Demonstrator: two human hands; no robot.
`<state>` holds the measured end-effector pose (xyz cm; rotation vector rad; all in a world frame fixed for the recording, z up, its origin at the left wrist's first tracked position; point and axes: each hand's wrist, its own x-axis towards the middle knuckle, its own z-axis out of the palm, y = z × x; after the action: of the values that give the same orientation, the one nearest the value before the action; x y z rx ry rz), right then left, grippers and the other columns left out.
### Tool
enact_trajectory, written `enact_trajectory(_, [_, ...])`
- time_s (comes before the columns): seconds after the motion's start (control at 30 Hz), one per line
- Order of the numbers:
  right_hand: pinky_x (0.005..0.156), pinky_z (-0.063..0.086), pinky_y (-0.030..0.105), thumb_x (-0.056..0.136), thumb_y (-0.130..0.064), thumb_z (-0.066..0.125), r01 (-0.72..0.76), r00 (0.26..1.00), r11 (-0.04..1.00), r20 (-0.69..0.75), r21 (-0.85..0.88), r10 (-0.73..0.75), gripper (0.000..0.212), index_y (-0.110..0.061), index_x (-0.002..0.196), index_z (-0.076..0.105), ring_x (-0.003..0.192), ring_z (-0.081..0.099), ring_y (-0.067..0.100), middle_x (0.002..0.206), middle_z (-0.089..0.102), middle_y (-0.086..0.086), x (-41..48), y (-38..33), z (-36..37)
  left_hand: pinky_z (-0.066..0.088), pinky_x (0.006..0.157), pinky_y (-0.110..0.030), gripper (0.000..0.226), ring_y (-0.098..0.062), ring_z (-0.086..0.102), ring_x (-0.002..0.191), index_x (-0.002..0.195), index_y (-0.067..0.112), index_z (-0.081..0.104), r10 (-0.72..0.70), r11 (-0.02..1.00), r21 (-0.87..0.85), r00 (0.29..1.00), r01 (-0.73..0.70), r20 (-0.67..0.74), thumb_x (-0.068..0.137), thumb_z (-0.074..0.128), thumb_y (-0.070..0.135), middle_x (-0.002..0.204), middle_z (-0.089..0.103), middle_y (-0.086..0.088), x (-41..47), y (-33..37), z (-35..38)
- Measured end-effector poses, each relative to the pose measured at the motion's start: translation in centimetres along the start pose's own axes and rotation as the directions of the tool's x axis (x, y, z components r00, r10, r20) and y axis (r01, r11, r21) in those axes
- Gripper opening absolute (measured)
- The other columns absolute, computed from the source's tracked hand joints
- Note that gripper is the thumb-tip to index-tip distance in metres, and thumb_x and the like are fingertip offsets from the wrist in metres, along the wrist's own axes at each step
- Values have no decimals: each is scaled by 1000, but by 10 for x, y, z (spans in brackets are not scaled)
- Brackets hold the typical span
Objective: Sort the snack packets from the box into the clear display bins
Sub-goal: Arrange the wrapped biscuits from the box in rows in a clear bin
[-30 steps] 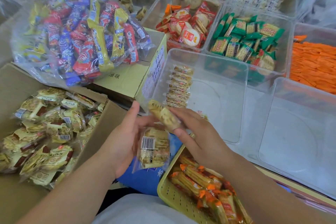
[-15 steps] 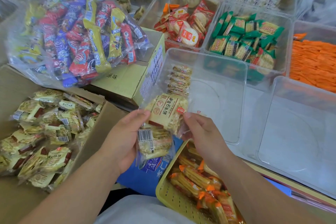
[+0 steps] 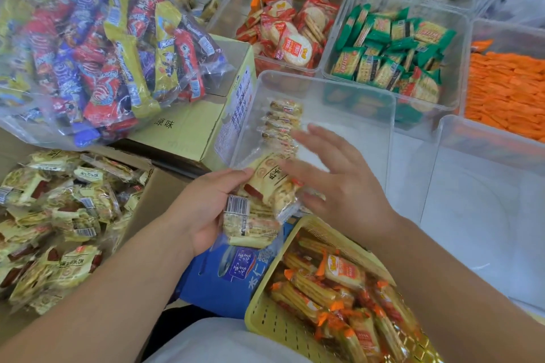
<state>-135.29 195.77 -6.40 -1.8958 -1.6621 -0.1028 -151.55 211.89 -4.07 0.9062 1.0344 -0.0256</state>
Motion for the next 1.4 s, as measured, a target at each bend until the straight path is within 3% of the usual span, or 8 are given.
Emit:
enact_trajectory(0.1, [96, 54, 43, 92, -14, 65, 18, 999, 999, 36, 38, -19, 34, -8, 125, 71, 114, 66, 33, 126, 69, 10, 2, 19, -2, 62, 61, -37, 27, -30, 78, 84, 106, 8, 76, 9, 1000, 4, 999, -9, 32, 97, 65, 32, 101, 79, -18, 8, 2, 4])
enact_trajectory(0.23, [82, 56, 46, 92, -15, 72, -291, 950, 956, 103, -45, 294, 33, -11, 125, 69, 97, 63, 36, 105, 70, 12, -1, 54, 3, 63, 65, -40, 23, -29, 78, 88, 108, 13, 74, 58, 997, 63, 997, -54, -59, 98, 66, 32, 103, 79, -14, 19, -5, -1])
enact_trajectory(0.43, [79, 49, 36, 101, -18, 53, -606, 680, 769, 368, -206, 634, 33, -25, 131, 65, 96, 60, 35, 114, 54, 10, -14, 96, 42, 64, 67, -45, 13, -27, 78, 83, 105, 18, 75, 54, 995, 87, 981, -38, -188, 96, 68, 13, 102, 79, -10, 27, -27, -23])
enact_trajectory(0.57, [87, 46, 33, 103, -24, 53, -709, 488, 691, 608, -142, 626, 35, -23, 137, 60, 111, 60, 30, 129, 58, 11, -14, 94, 65, 60, 59, -41, 30, -29, 78, 77, 91, 23, 82, 77, 991, 127, 960, -44, -269, 95, 61, 1, 93, 79, -12, 31, -37, -32])
enact_trajectory(0.73, [71, 62, 33, 99, -39, 57, -937, 231, 345, 825, 46, 516, 46, -35, 143, 46, 108, 57, 19, 138, 50, -1, -12, 84, 62, 62, 63, -40, 37, -26, 77, 80, 93, 30, 82, 128, 971, 226, 967, -77, -221, 98, 59, 1, 94, 80, -6, 34, -41, -35])
enact_trajectory(0.83, [82, 60, 32, 96, -41, 65, -925, 239, 375, 865, 64, 442, 67, -40, 153, 30, 127, 50, 22, 155, 34, -2, -17, 84, 60, 62, 61, -39, 37, -27, 78, 80, 93, 30, 81, 122, 967, 245, 974, -73, -189, 99, 58, 3, 93, 80, -5, 37, -39, -35])
enact_trajectory(1.0, [102, 36, 29, 99, -42, 61, -726, 372, 688, 833, -14, 410, 66, -34, 155, 28, 138, 42, 28, 151, 37, 11, -23, 84, 72, 64, 70, -49, 35, -31, 78, 84, 96, 29, 81, 118, 967, 244, 978, -74, -170, 100, 56, 5, 96, 79, -8, 39, -41, -39])
enact_trajectory(1.4, [97, 35, 30, 109, -31, 40, -652, 377, 753, 821, -94, 429, 54, -35, 159, 19, 120, 53, 29, 151, 27, 11, -24, 76, 92, 64, 77, -55, 31, -35, 76, 96, 104, 22, 80, 84, 994, 76, 991, -76, -105, 101, 55, 4, 110, 76, -16, 32, -43, -43])
